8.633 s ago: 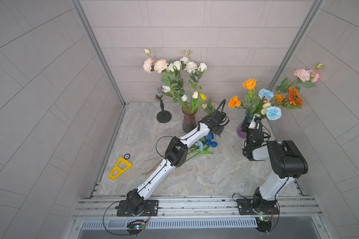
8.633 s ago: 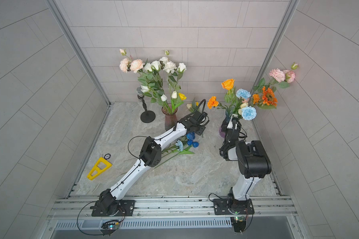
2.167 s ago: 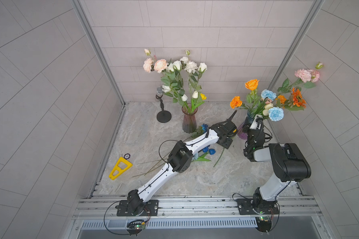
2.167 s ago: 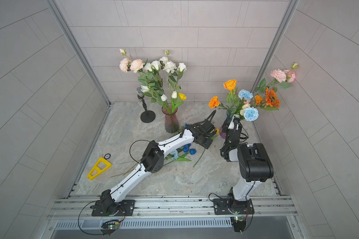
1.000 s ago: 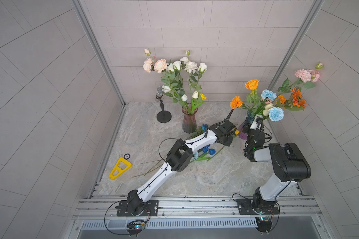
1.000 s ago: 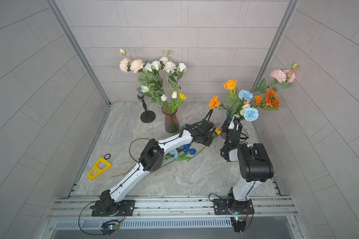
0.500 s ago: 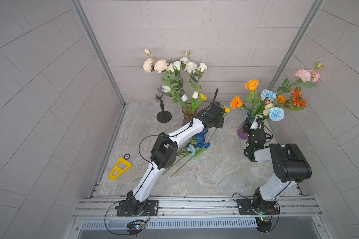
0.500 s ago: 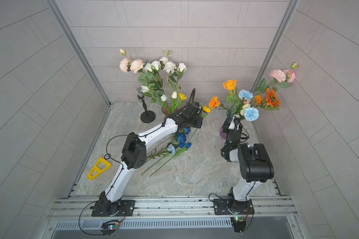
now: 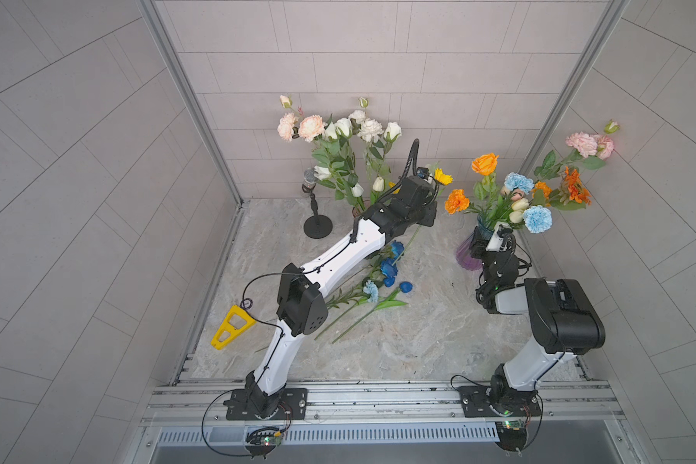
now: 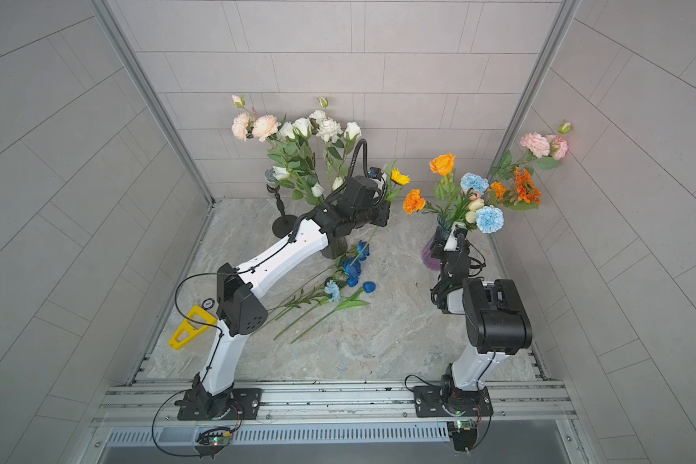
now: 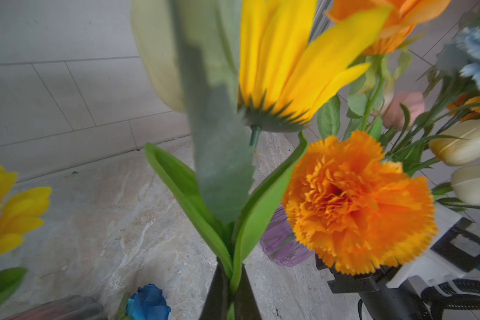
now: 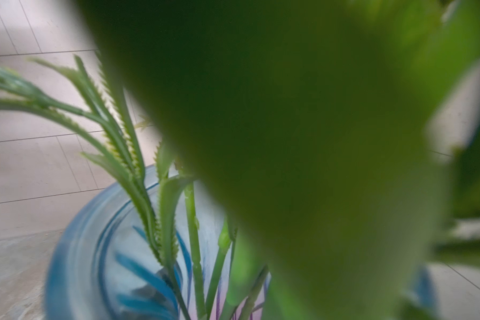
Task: Pick out blue flowers from the vase
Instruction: Pick up the flower at the center of the board, then place the flower in the vase.
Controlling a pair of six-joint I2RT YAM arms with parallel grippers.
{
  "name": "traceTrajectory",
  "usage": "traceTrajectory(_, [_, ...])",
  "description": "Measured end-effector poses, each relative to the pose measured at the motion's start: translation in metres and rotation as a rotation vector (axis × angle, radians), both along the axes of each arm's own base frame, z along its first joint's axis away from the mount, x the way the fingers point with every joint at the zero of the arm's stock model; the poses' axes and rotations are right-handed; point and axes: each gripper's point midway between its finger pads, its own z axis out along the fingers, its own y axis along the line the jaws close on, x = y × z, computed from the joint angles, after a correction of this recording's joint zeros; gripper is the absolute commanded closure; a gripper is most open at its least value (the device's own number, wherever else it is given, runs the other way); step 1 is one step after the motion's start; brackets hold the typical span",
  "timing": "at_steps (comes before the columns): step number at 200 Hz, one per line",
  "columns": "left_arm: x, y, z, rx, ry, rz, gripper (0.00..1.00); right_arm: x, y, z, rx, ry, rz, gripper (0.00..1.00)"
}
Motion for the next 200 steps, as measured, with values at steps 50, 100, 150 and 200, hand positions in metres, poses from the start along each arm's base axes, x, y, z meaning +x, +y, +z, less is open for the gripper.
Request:
traceTrajectory(50, [-0.015, 0.042, 0.094, -0.035, -0.18, 0.055, 1.0, 0.012, 0.029, 0.002, 0.023, -0.008, 0.136, 0.35])
traceTrajectory(100, [-0.02, 0.072, 0.166, -0.132, -0.327, 0.095, 1.0, 0.021, 0.081, 0.0, -0.029, -0.003, 0.279, 0.34])
traceTrajectory(150, [-0.005, 0.051, 0.16, -0.26, -0.401, 0.06, 1.0, 0.025, 0.106, 0.0, -0.061, -0.008, 0.334, 0.35])
traceTrajectory(200, [0.008, 0.02, 0.166, -0.41, -0.508, 0.009, 1.0, 0.024, 0.124, -0.001, -0.075, -0.008, 0.37, 0.35])
